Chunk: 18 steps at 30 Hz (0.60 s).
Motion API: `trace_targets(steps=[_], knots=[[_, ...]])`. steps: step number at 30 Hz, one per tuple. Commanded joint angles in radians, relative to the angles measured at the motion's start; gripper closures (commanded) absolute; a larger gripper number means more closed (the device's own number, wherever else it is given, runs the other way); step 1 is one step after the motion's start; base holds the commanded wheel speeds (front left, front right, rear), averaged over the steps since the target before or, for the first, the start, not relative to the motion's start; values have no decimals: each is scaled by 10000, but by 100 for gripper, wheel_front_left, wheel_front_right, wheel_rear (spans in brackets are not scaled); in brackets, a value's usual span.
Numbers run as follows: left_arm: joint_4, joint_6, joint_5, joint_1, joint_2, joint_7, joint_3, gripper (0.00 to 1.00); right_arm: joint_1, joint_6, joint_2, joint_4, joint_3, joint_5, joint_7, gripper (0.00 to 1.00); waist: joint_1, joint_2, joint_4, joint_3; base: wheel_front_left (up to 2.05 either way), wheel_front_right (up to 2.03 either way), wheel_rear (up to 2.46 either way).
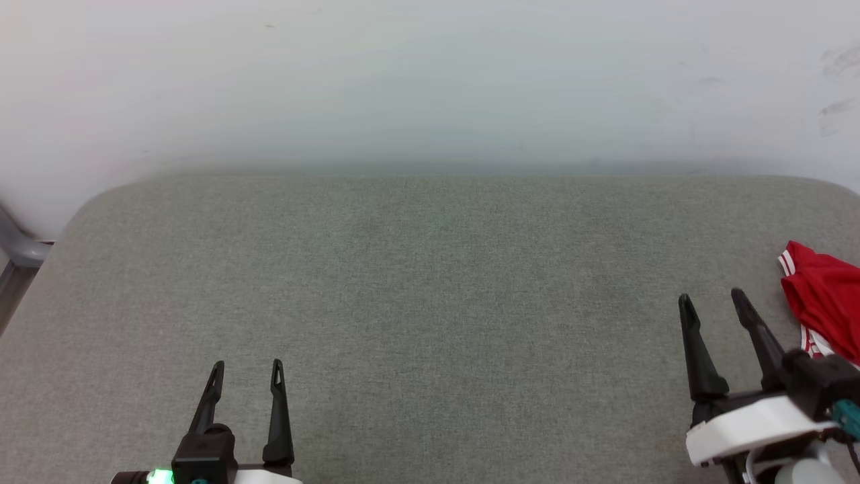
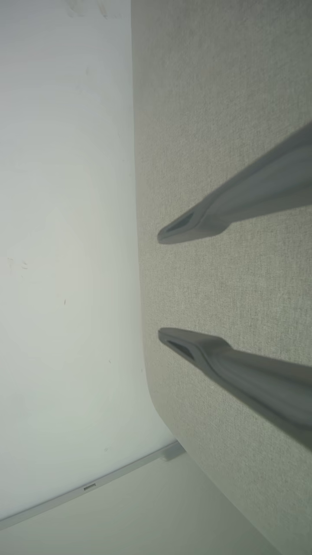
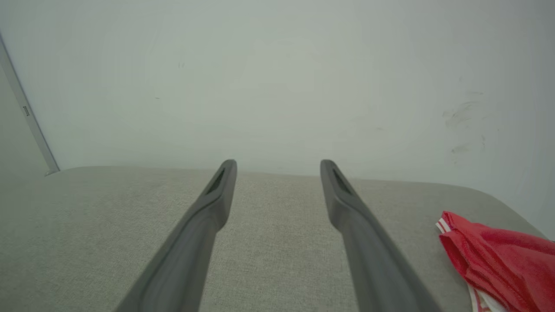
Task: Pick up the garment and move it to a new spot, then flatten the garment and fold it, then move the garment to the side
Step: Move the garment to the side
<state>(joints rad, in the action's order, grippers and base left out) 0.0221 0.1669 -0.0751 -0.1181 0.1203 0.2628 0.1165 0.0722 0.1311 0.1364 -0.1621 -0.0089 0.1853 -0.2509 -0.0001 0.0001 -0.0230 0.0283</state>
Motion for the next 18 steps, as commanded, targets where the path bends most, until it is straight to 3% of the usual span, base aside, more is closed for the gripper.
trace_targets(steps=[1, 7, 18], knots=[[5, -70, 8, -114, -3, 24, -50, 0, -288, -9, -141, 142, -71, -40, -51, 0, 1, -1, 17, 32, 0, 0, 0], [44, -273, -62, -243, -89, 24, -154, 0, -1450, -9, -622, 966, -269, -235, -91, 0, 1, -1, 115, 191, 0, 0, 0], [103, -561, 19, -402, -162, 24, -286, 0, -2336, -9, -858, 1686, -578, -419, -14, 0, 1, -1, 145, 244, 0, 0, 0]])
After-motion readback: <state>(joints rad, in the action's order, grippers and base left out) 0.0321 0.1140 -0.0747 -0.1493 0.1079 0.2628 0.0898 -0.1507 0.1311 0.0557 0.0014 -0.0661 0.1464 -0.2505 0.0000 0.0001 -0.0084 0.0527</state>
